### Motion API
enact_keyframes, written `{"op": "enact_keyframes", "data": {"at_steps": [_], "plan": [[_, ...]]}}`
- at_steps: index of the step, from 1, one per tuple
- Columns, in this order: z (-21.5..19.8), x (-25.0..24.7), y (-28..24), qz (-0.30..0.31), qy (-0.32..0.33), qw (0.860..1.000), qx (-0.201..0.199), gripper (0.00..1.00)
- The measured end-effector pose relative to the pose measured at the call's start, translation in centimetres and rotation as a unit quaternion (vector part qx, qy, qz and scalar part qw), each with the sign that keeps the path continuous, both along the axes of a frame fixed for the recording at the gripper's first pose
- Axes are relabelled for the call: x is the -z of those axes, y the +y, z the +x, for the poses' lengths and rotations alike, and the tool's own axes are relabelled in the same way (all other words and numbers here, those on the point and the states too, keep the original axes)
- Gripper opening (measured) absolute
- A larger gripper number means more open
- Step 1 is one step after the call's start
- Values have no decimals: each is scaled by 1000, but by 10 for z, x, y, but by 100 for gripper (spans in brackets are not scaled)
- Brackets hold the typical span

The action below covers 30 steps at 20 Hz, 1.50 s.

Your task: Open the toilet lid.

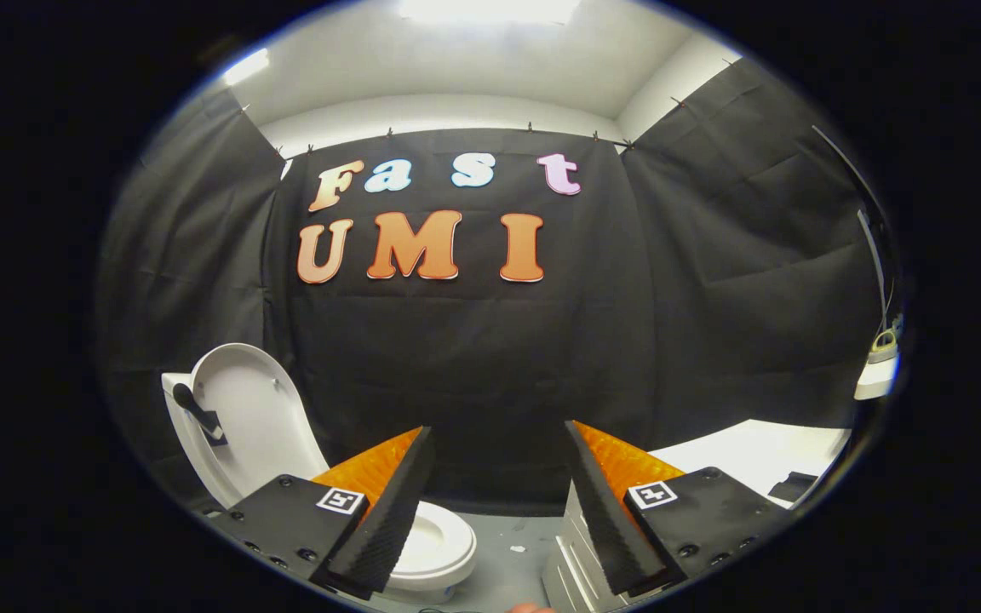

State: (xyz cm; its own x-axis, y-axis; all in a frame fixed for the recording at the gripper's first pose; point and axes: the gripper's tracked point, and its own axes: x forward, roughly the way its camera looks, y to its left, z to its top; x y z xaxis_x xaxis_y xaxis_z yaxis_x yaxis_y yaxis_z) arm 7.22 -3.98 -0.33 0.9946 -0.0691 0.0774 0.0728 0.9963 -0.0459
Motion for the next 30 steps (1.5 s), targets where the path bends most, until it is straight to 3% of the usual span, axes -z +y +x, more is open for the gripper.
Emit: {"op": "enact_keyframes", "data": {"at_steps": [5, 30], "plan": [[0, 2, -2, 26, 10, 1000, -4, 97], [-5, 1, 7, 22, 8, 1000, -1, 97]]}}
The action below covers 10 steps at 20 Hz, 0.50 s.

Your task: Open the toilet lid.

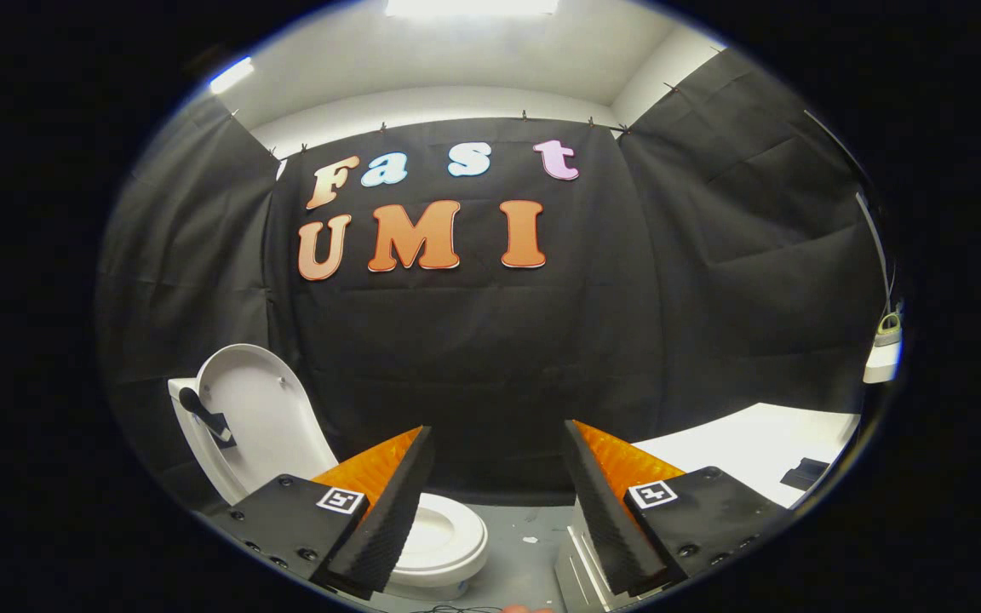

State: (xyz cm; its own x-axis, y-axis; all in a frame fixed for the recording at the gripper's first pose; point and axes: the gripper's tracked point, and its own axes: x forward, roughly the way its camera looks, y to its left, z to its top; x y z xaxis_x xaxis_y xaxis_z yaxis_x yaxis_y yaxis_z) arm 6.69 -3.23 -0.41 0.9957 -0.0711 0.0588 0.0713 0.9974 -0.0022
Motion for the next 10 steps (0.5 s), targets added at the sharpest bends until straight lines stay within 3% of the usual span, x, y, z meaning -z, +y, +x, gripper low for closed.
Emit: {"op": "enact_keyframes", "data": {"at_steps": [10], "plan": [[-1, -1, 4, -4, 0, 1000, -3, 97]]}}
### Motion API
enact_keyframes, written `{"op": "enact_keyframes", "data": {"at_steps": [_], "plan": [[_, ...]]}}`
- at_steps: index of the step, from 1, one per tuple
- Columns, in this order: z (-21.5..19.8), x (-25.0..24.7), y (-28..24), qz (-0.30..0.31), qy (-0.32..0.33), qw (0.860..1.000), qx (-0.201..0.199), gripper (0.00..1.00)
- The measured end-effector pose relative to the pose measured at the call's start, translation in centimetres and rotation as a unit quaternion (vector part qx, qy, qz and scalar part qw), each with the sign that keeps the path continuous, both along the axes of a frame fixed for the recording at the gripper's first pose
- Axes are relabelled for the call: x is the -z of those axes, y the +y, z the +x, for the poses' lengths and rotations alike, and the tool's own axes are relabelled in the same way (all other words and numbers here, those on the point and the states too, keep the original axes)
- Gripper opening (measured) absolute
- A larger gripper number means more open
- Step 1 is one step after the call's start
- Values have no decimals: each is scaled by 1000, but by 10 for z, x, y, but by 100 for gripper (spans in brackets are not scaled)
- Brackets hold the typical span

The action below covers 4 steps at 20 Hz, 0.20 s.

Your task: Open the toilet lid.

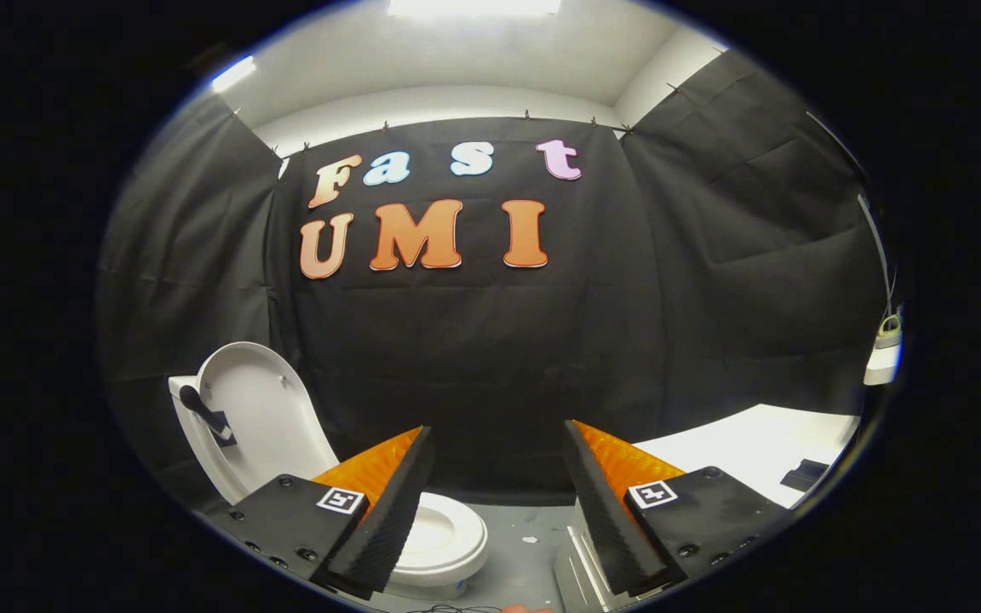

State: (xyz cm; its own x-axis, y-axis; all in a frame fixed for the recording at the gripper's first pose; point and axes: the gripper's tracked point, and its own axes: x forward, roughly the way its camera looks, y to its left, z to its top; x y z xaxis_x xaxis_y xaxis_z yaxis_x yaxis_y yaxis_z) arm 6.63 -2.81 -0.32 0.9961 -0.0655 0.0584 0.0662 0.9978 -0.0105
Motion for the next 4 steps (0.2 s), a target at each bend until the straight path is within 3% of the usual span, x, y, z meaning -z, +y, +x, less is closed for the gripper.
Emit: {"op": "enact_keyframes", "data": {"at_steps": [4], "plan": [[-1, 2, 0, 0, 0, 1000, 0, 97]]}}
